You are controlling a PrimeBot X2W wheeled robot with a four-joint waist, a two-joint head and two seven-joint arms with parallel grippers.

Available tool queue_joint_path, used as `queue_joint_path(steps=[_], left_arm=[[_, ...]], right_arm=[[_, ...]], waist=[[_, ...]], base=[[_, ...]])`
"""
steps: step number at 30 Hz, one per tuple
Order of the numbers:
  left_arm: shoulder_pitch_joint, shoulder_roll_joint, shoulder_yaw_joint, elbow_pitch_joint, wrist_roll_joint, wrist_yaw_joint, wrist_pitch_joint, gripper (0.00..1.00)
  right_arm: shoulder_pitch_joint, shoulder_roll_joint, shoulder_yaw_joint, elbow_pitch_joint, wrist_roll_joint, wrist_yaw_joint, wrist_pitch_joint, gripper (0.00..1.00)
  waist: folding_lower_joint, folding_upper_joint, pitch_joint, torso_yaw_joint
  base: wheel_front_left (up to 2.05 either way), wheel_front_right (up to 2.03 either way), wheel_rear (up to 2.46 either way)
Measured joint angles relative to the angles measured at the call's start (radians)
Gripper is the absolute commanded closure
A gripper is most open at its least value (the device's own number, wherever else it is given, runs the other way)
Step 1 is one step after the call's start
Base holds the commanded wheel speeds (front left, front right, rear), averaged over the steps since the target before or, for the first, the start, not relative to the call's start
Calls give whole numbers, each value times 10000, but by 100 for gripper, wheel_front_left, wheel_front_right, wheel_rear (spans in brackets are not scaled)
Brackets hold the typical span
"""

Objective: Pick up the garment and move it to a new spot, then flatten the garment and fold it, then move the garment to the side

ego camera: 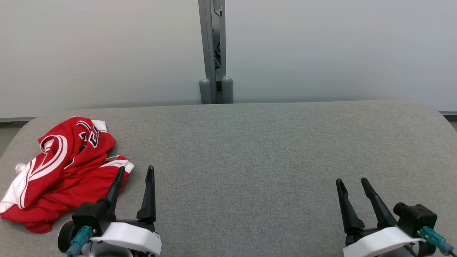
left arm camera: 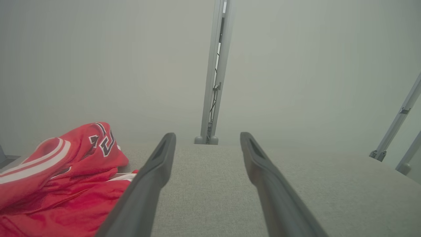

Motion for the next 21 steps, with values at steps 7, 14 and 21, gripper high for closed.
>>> queue_joint_path(steps=[7, 14, 21], left_arm=[[138, -36, -90, -2, 612, -2, -167, 0], [201, -81, -105, 17, 1133, -2, -343, 0], [243, -132, -125, 52, 1672, -4, -495, 0]], right_arm=[[61, -17, 148, 15, -757, 0, -119, 0], [100, -21, 211, 12, -1239, 0, -234, 0], [128, -27, 245, 10, -1799, 2, -328, 0]], waist=[[0, 0, -89, -29], [0, 0, -162, -60], [0, 0, -222, -47]], base=[[0, 0, 0], [0, 0, 0], [0, 0, 0]])
